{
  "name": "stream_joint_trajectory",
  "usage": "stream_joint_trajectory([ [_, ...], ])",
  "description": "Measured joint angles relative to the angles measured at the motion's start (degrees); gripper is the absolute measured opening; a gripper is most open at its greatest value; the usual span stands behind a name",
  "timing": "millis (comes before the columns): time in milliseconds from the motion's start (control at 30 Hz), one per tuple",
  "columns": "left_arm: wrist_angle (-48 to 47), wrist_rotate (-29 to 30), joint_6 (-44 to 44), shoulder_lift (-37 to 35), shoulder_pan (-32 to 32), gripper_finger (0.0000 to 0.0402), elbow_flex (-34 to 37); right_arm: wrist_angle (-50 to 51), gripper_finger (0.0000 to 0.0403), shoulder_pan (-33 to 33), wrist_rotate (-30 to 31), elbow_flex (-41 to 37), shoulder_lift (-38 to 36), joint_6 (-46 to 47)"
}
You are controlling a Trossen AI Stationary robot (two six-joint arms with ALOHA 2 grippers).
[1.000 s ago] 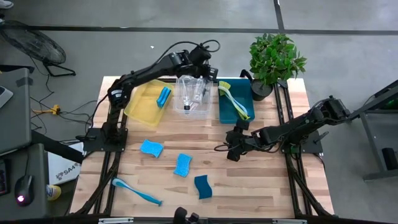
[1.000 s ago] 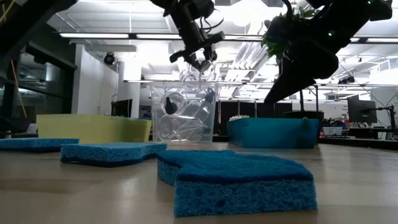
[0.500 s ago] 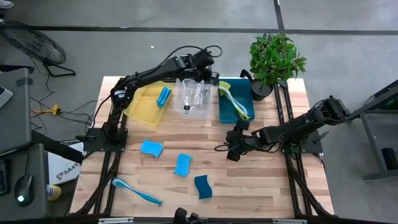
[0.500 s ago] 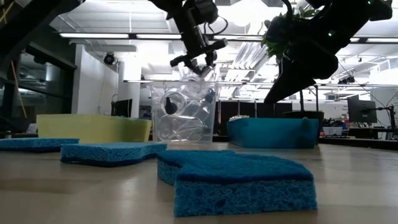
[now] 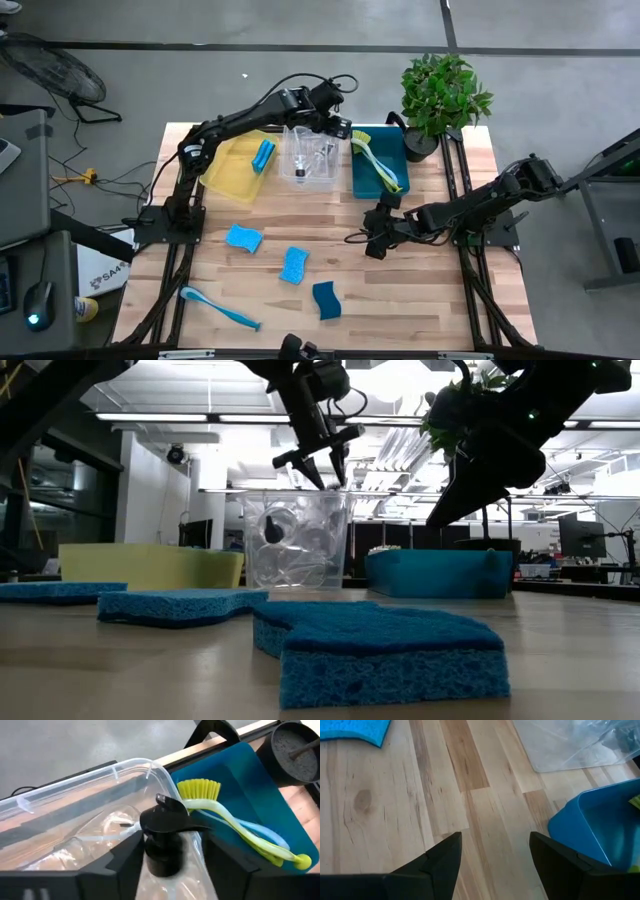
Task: Pick & Place Kitchen Sink Supplies
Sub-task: Put the transparent dishwashing bottle into the transparent bin, then put the blue sponge into the yellow bin
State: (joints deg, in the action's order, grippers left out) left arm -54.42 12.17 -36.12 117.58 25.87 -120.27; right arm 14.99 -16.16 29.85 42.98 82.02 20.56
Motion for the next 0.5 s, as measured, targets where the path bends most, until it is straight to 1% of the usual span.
stream_joint_trajectory([
  [100,0.01,0.03,0.22,0.00,0.00,0.0227,0.00,0.04,0.0227,0.00,-0.02,0.00,0.00,0.00],
  [200,-0.37,0.08,0.98,-0.04,0.04,0.0250,0.00,0.19,0.0227,0.01,-0.03,0.00,0.00,0.00],
  [500,-4.11,3.22,7.23,-4.89,0.74,0.0257,0.00,0.74,0.0227,0.00,-0.04,0.00,0.00,0.00],
])
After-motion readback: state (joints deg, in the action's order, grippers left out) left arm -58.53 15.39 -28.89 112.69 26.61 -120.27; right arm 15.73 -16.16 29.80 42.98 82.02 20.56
